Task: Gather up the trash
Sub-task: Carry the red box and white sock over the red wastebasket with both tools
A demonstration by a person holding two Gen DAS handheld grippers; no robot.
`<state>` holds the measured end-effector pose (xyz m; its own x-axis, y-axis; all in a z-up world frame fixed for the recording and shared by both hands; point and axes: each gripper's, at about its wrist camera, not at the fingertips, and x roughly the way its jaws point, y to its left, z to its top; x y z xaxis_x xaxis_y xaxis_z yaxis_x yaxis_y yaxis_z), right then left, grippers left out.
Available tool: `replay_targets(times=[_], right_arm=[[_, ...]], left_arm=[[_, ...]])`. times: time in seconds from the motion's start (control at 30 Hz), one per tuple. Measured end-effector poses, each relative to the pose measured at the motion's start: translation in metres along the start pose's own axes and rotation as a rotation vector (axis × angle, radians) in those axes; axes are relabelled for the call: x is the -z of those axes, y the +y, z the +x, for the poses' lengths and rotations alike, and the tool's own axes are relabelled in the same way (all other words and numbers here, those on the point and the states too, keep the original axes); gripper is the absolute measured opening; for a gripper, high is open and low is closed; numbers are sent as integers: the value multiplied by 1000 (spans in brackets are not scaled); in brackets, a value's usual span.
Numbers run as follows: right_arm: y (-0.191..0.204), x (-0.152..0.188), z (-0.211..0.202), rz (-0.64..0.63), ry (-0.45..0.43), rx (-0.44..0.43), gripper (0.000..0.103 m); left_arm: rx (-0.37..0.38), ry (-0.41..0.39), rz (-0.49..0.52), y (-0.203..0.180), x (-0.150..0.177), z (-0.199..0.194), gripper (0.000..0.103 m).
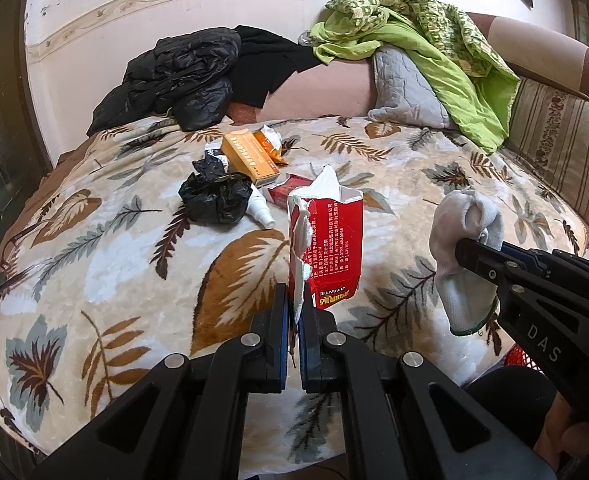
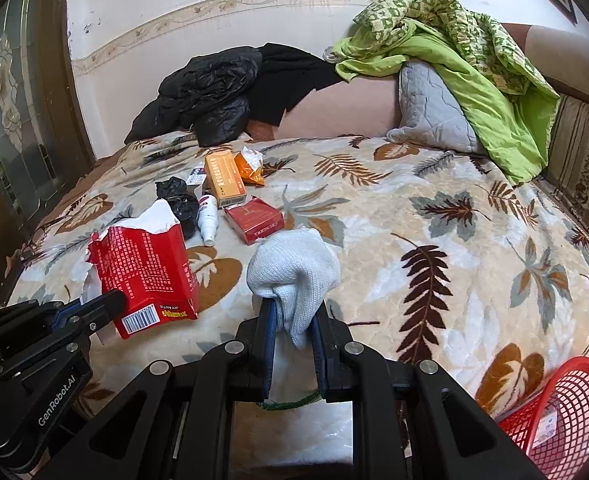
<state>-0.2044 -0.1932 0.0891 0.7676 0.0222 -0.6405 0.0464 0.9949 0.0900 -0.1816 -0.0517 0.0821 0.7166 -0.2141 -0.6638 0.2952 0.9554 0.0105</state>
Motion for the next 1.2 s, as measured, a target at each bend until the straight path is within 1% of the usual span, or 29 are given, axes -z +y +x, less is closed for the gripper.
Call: replay_targets(times=[0.2,0.43,0.83,1.0,1.2], right_arm=[[-9,0,-8,8,-13,29,18],[-24,3,-20,8,-30,82,18],[-54,12,-33,53,-33,138,18],[-65,16,-37,74,-34,138,18],[-86,21,-47,132,-37,108,18]], left_arm=[[19,-9,16,-7,-4,-2,4],[50,-20,47,-23,-7,-6,4],[98,-29,98,-52,-13,-8,4],[115,-29,115,-61,-13,-9,4],[150,-35,154,-79,-14,-13,4]])
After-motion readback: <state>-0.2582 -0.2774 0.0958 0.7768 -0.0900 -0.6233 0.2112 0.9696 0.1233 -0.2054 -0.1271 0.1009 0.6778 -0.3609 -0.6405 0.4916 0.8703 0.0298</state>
